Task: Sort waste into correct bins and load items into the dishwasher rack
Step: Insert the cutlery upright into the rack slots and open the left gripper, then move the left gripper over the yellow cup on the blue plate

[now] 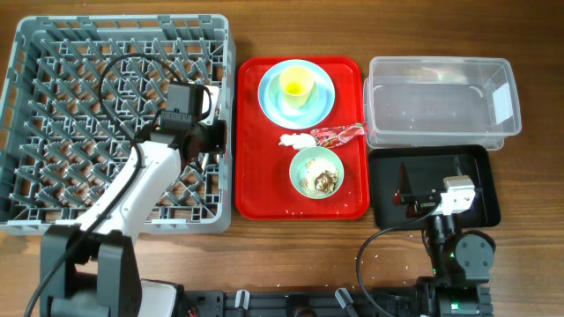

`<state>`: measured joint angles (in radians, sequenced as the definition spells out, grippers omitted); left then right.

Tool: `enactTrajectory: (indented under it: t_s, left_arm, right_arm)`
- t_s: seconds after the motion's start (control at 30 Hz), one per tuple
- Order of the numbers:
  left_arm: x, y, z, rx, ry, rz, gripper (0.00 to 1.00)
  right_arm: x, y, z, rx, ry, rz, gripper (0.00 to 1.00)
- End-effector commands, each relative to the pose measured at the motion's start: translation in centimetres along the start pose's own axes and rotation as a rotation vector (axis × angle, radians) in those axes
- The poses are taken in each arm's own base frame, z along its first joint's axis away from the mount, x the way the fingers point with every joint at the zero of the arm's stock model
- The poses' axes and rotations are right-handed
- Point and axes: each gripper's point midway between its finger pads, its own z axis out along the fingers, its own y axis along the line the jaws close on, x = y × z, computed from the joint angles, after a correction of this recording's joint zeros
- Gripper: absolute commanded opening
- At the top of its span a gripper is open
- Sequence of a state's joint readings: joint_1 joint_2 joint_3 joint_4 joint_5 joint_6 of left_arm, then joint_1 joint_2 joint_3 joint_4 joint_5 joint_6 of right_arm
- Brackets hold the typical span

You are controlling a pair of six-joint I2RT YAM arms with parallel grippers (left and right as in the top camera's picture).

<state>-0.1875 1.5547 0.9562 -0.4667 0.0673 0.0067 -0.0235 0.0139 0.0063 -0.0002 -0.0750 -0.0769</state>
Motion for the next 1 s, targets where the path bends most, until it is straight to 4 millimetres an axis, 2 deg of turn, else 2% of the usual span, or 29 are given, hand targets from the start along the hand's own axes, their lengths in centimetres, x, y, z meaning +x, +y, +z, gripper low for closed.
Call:
enactTrajectory:
  t_s: [0.0, 0.27, 0.43, 0.6, 0.67, 0.73, 0.83, 0.93, 0.97]
  left_arm:
    - [1.1, 0.0, 1.6, 0.017, 0.048, 0.012, 0.04]
    - [-1.1, 0.0, 1.7, 0.010, -0.042, 0.009, 0.04]
    - [-1.0, 0.5, 1.9, -0.017, -0.036, 0.006, 0.04]
    - [0.2, 0.7, 3.5, -0.019, 0.015, 0.001, 0.04]
    - [-0.5, 0.6, 2.9, -0.017, -0.015, -0.041, 0.04]
    - [-2.9, 0.3, 0.4, -0.008, -0.104, -0.074, 0.04]
    - [-6.2, -0.3, -5.2, 0.014, -0.275, -0.101, 0.08]
    - [-7.8, -0.8, -11.0, 0.049, -0.420, -0.160, 0.12]
    - [-7.8, -1.3, -12.6, 0.078, -0.448, -0.199, 0.20]
  right_arm:
    - [-0.1, -0.1, 0.0, 0.005, -0.006, 0.000, 1.00]
    - [-0.1, -0.1, 0.0, 0.005, -0.006, 0.000, 1.00]
    - [-0.1, -0.1, 0.0, 0.005, -0.006, 0.000, 1.00]
    - [-0.1, -0.1, 0.0, 0.005, -0.006, 0.000, 1.00]
    - [-0.1, -0.1, 0.0, 0.005, -0.006, 0.000, 1.00]
    - [-0.1, -0.1, 0.0, 0.005, -0.006, 0.000, 1.00]
    - [-0.1, -0.1, 0.0, 0.005, -0.006, 0.000, 1.00]
    - [-0.1, -0.1, 0.0, 0.005, -0.006, 0.000, 1.00]
    - [-0.1, -0.1, 0.0, 0.005, -0.006, 0.000, 1.00]
